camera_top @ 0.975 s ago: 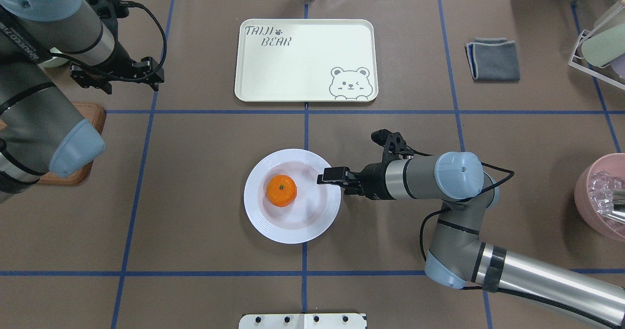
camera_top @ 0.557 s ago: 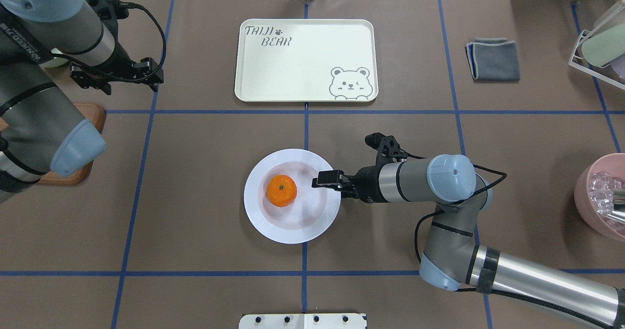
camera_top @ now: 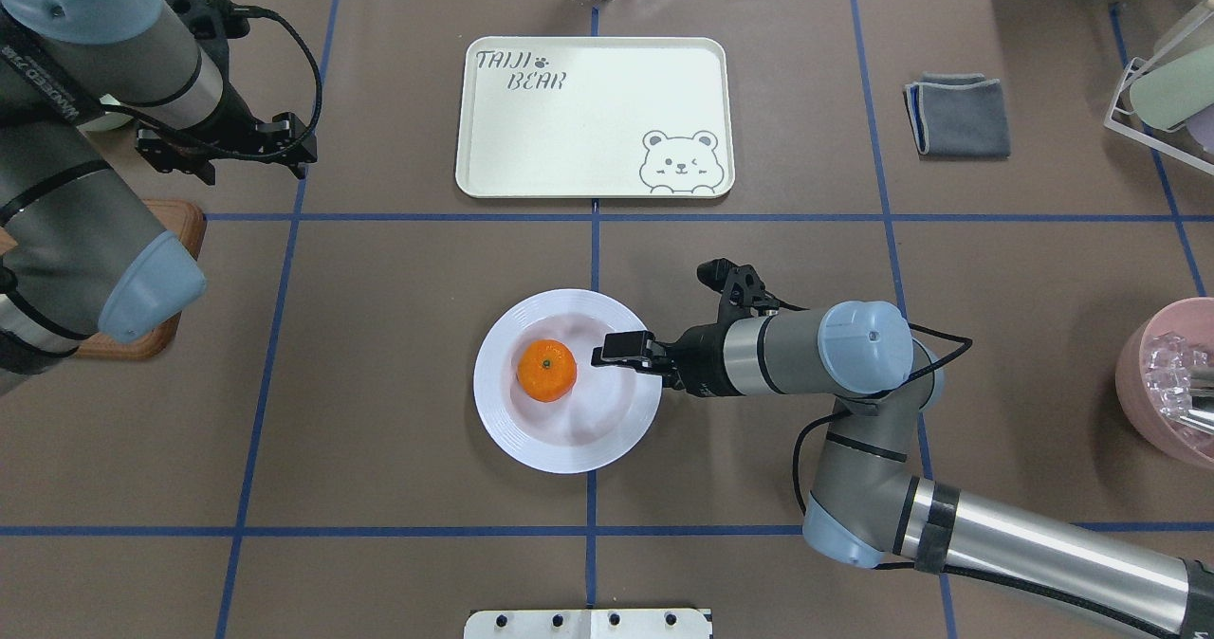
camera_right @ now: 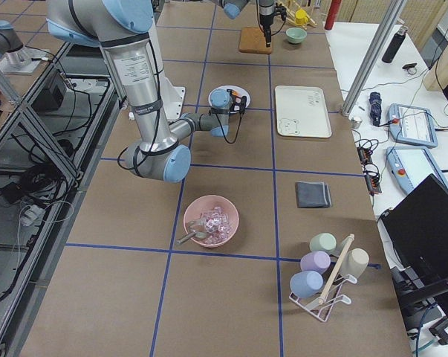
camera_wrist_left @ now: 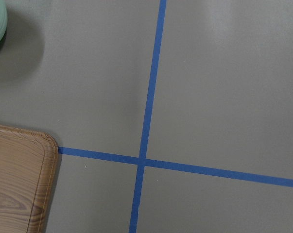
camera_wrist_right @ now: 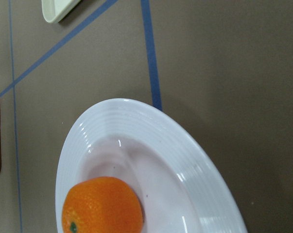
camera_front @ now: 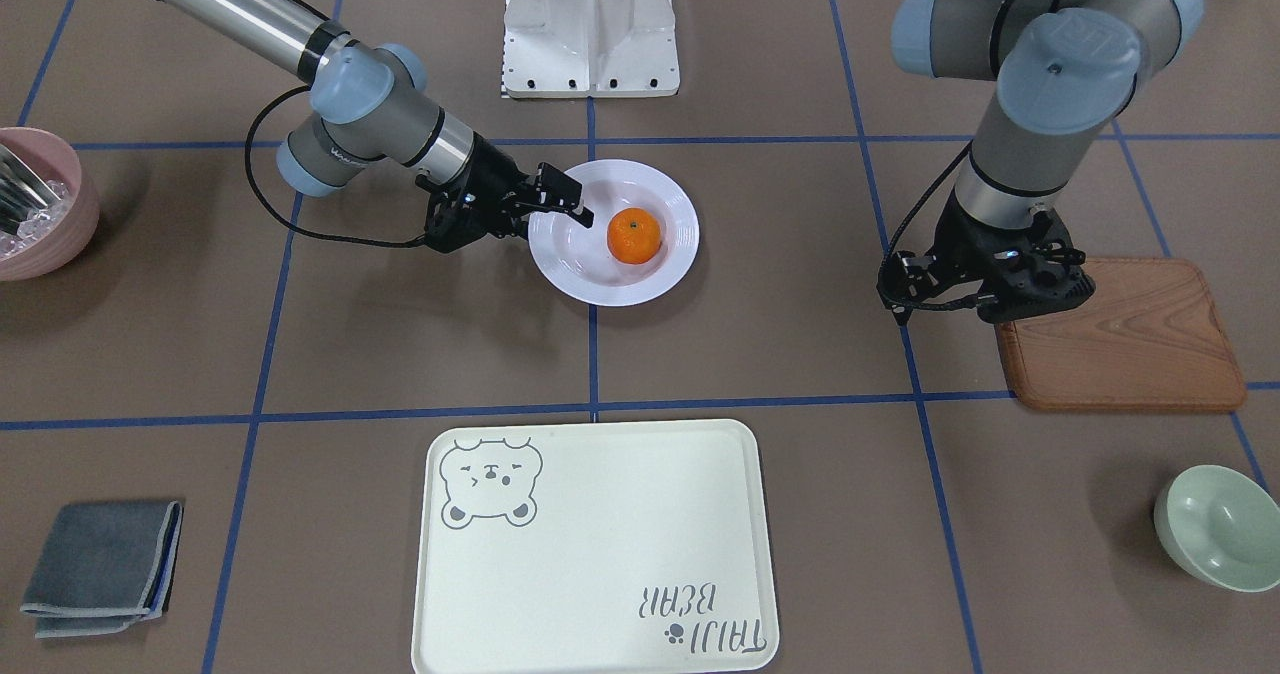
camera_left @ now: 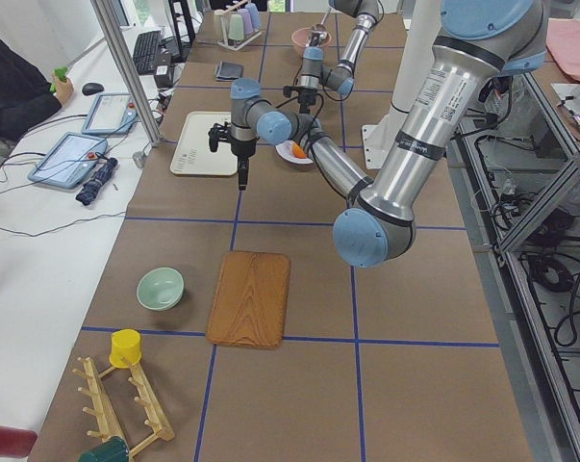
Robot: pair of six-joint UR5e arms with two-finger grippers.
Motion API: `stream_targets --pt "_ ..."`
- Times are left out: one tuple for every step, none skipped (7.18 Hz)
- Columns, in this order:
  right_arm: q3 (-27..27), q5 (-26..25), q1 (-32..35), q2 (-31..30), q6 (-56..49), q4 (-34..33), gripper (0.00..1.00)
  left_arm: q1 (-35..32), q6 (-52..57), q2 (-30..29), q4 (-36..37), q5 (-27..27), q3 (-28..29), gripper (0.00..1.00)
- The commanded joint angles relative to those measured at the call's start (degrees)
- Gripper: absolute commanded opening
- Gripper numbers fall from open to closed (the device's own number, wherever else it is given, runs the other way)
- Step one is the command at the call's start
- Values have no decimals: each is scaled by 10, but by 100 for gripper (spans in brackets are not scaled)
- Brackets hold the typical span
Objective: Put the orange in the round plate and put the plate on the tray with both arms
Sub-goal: 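Grip the rim of the white plate nearest the right gripper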
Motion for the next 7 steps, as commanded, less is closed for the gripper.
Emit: stream_targets --pt "-2 -9 -11 8 2 -1 100 -1 0 2 0 1 0 99" --pt "-2 -12 -13 8 2 -1 100 0 0 2 0 0 0 99" --pt "-3 -12 -13 8 2 -2 100 0 0 1 0 1 1 99" --pt "-4 -12 -13 7 2 -2 100 0 0 1 0 0 0 99" --pt "-7 -12 -13 7 2 -2 100 0 0 1 0 0 1 99" --pt "-7 -13 -13 8 2 -2 100 0 0 1 0 1 1 99" --pt "-7 -17 -13 8 2 -2 100 0 -1 1 0 1 1 99"
